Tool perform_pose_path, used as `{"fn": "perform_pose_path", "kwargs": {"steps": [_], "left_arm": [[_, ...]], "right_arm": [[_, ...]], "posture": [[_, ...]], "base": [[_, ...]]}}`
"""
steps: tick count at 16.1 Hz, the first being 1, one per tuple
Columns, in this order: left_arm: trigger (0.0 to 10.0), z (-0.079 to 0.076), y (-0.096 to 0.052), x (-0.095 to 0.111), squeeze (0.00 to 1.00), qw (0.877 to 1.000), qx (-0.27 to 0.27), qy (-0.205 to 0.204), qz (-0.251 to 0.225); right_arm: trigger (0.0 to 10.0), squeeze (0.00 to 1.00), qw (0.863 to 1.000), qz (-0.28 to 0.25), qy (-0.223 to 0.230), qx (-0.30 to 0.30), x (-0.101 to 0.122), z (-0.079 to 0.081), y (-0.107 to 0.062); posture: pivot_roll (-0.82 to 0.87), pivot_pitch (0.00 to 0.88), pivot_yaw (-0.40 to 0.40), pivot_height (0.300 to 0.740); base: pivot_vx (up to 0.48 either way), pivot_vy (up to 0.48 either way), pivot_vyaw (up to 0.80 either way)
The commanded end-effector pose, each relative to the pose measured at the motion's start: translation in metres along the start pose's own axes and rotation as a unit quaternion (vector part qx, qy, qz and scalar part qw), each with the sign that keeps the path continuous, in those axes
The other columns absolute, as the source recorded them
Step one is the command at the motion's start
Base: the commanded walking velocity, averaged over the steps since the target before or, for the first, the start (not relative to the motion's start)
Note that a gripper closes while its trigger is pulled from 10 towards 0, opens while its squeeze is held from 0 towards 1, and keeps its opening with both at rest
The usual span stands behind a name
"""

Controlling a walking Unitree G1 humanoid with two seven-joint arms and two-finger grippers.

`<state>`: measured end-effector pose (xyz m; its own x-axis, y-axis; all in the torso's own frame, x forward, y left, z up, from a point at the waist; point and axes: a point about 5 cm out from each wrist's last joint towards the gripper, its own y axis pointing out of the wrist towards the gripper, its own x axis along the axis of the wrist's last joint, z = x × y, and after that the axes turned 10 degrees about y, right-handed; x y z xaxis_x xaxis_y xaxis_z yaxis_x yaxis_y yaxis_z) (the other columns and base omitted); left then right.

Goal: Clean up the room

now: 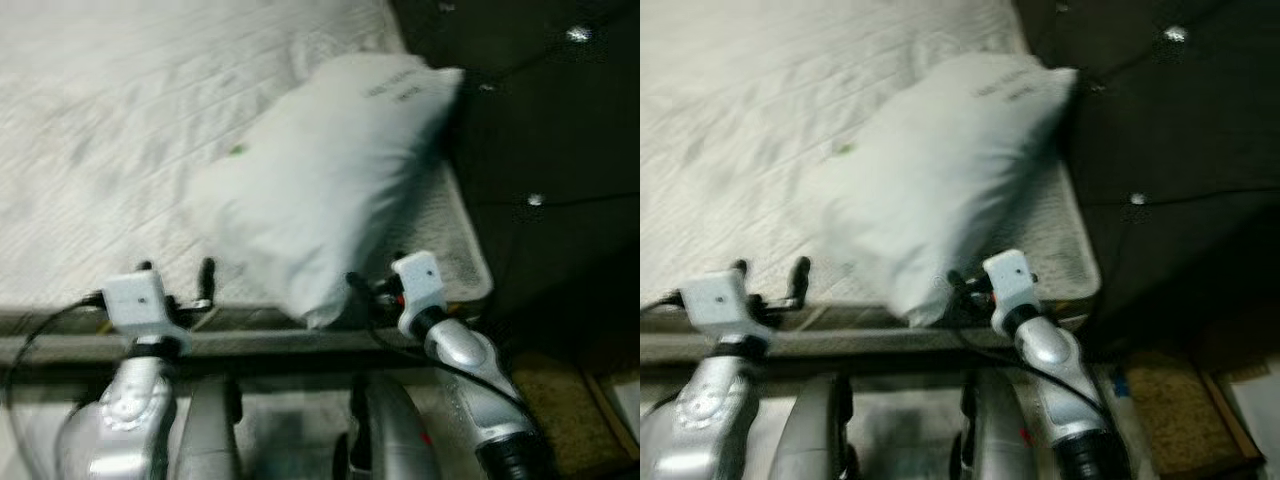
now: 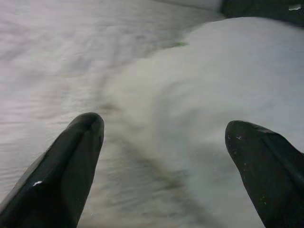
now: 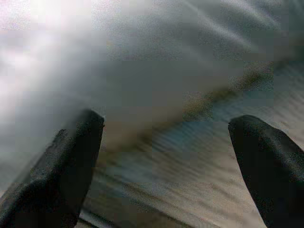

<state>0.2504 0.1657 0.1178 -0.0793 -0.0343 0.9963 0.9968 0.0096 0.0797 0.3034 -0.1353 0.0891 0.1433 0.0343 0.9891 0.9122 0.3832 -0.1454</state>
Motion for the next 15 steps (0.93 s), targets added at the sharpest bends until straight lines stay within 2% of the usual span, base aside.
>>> {"fn": "perform_pose_path", "kwargs": {"steps": [1,2,7,15], "left_arm": [[10.0,0.0056,-0.0027,-0.0033,0.0,1.0,0.006,0.008,0.008],[10.0,0.0055,-0.0026,-0.0032,0.0,1.0,0.006,0.007,0.008],[10.0,0.0029,-0.0015,-0.0042,0.0,1.0,0.013,-0.003,0.011],[10.0,0.0027,-0.0015,-0.0047,0.0,1.0,0.018,-0.005,0.015]], "right_arm": [[10.0,0.0,1.0,-0.002,0.003,0.002,0.0001,0.0024,0.0012],[10.0,0.0,1.0,-0.002,0.003,0.002,0.0001,0.0022,0.0013],[10.0,0.0,1.0,-0.001,0.003,-0.006,-0.0017,-0.0042,0.0019],[10.0,0.0,1.0,0.001,0.003,0.0,-0.0026,-0.0037,0.0021]], "posture": [[0.09,0.231,-0.064,0.566],[0.09,0.23,-0.064,0.566],[0.09,0.233,-0.062,0.566],[0.09,0.243,-0.063,0.566]], "base": [[0.48,0.0,0.0],[0.461,0.0,0.0],[0.0,0.0,0.0],[0.0,0.0,0.0]]}}
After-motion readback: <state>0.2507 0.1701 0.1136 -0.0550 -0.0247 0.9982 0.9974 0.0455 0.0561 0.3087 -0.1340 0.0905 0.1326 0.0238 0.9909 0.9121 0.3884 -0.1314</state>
